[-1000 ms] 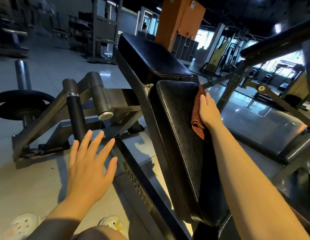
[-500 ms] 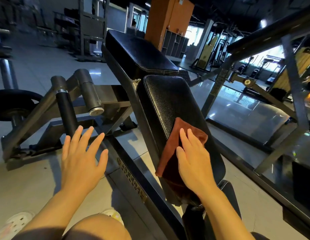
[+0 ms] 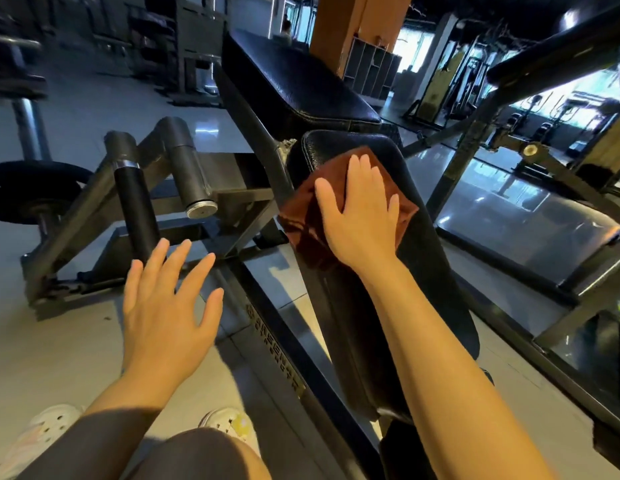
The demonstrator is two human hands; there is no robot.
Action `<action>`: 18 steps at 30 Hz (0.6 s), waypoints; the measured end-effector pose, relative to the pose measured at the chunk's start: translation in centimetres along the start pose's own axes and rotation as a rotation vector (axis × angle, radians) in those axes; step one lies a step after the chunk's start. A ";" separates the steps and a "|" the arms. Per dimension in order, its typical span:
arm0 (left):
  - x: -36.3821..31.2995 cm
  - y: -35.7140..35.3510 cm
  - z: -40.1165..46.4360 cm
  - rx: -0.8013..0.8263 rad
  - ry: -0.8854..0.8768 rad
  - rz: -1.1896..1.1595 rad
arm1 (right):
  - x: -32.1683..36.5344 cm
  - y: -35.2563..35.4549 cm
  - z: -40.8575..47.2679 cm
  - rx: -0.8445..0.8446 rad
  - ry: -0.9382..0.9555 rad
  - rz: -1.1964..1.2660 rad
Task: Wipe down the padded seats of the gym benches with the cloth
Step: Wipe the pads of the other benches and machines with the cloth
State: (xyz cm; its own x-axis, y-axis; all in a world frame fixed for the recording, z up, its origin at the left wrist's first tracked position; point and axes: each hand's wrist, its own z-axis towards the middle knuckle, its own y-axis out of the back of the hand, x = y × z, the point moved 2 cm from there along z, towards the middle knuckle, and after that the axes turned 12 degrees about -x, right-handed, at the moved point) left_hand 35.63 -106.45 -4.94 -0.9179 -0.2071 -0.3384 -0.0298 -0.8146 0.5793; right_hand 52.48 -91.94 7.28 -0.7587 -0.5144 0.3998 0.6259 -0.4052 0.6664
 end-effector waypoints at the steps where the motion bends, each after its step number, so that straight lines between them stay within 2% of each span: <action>1: 0.0 0.0 0.0 -0.003 -0.001 -0.001 | 0.9 -0.6 2.0 -0.010 -0.034 0.010; 5: 0.3 -0.1 -0.2 -0.010 -0.008 -0.017 | 1.2 -1.6 8.4 0.027 -0.117 0.018; 8: 0.3 0.0 -0.2 0.005 -0.023 -0.013 | -1.2 -1.3 9.1 0.019 -0.171 -0.002; 14: 0.1 0.3 -0.2 0.061 -0.114 0.037 | -6.8 0.6 3.8 -0.011 -0.257 -0.069; 18: 0.0 0.5 -0.2 0.074 -0.127 0.051 | -10.1 2.4 -1.6 0.004 -0.426 -0.113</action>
State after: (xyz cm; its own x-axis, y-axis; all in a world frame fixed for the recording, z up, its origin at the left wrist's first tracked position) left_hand 35.68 -106.97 -4.85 -0.9615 -0.1733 -0.2132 -0.0065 -0.7616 0.6480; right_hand 61.93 -88.97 3.89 -0.8295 -0.1088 0.5479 0.5349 -0.4372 0.7230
